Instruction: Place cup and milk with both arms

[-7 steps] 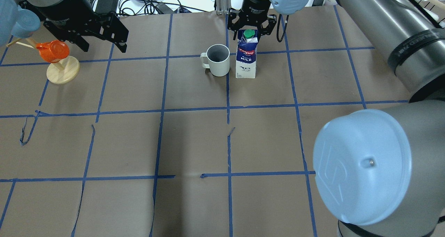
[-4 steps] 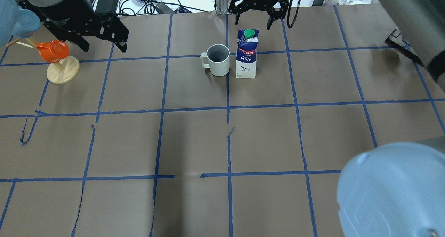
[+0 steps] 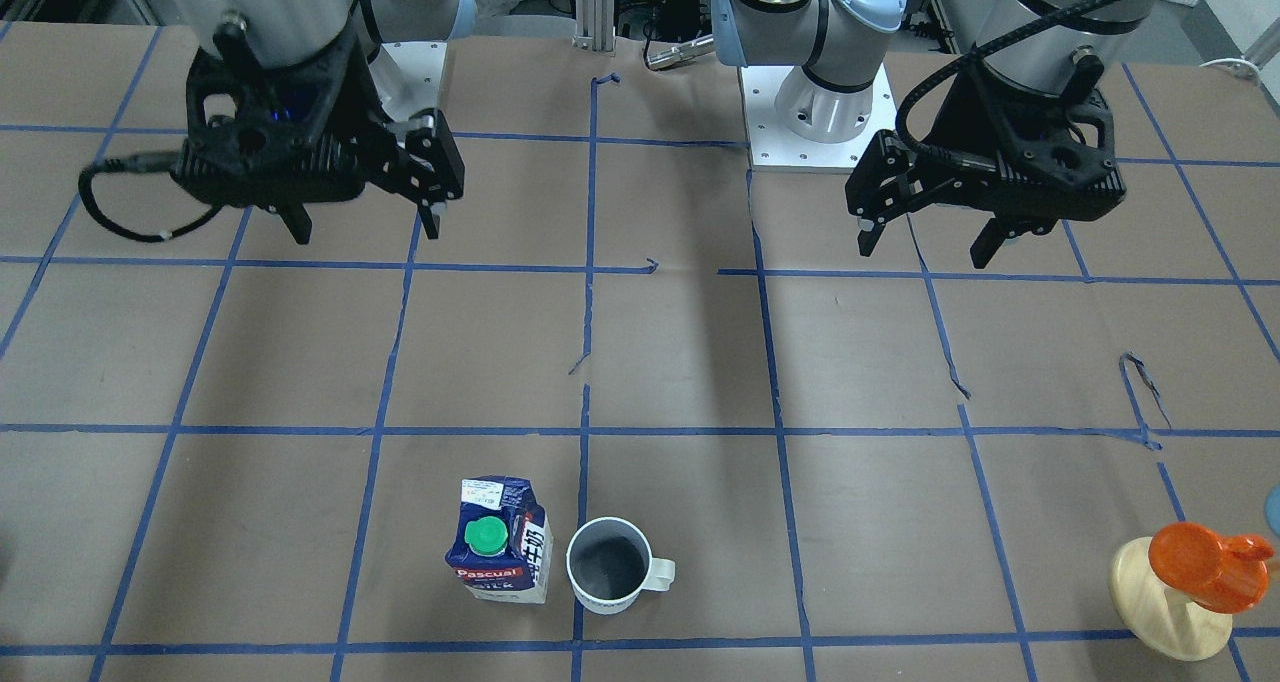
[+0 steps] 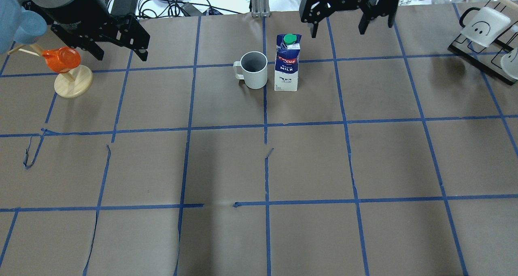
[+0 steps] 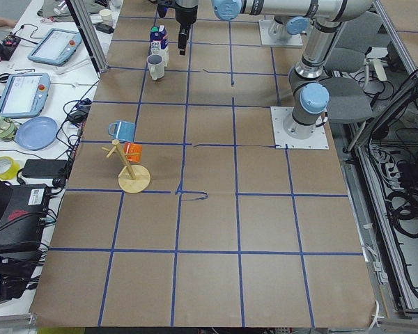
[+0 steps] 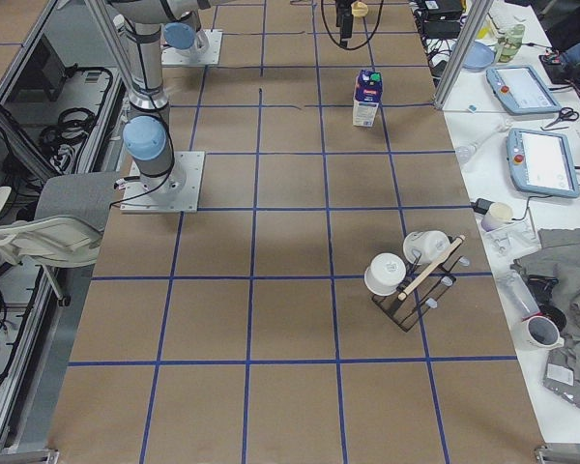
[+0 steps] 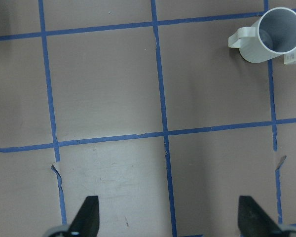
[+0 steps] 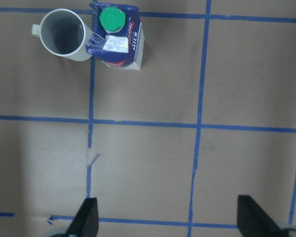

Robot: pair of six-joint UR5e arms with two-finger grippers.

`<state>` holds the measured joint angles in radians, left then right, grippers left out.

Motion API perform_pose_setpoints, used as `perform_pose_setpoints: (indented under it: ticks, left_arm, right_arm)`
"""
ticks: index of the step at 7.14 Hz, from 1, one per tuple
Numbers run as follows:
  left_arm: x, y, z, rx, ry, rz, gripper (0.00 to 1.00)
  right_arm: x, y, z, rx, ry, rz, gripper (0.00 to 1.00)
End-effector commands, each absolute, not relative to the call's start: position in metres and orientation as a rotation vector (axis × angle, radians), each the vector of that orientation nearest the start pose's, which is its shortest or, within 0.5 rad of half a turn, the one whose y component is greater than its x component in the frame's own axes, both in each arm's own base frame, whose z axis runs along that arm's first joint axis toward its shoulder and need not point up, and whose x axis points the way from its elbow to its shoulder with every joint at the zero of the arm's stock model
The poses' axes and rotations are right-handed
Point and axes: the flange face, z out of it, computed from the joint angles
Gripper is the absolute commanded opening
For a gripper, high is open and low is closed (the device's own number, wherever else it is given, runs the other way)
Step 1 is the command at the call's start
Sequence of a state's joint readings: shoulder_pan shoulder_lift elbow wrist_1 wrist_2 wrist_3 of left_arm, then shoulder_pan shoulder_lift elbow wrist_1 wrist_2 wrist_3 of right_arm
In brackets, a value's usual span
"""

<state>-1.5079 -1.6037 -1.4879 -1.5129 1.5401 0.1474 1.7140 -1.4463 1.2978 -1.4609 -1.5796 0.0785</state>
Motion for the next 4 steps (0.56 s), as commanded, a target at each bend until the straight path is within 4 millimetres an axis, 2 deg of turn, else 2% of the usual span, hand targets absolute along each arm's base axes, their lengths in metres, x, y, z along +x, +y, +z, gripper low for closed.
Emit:
perform_pose_setpoints:
  ticks: [1, 4]
  left_arm:
    - [-0.1037, -0.5234, 0.5182, 0.133, 3.153, -0.174, 1.0]
    - [-0.1037, -0.5233, 0.518, 0.131, 3.154, -0.171, 1.0]
  right_arm:
    - [0.18, -0.4681, 0.5322, -0.076, 3.202, -0.011, 1.0]
    - [0.1795, -0.4688, 0.5277, -0.051, 3.191, -0.017, 1.0]
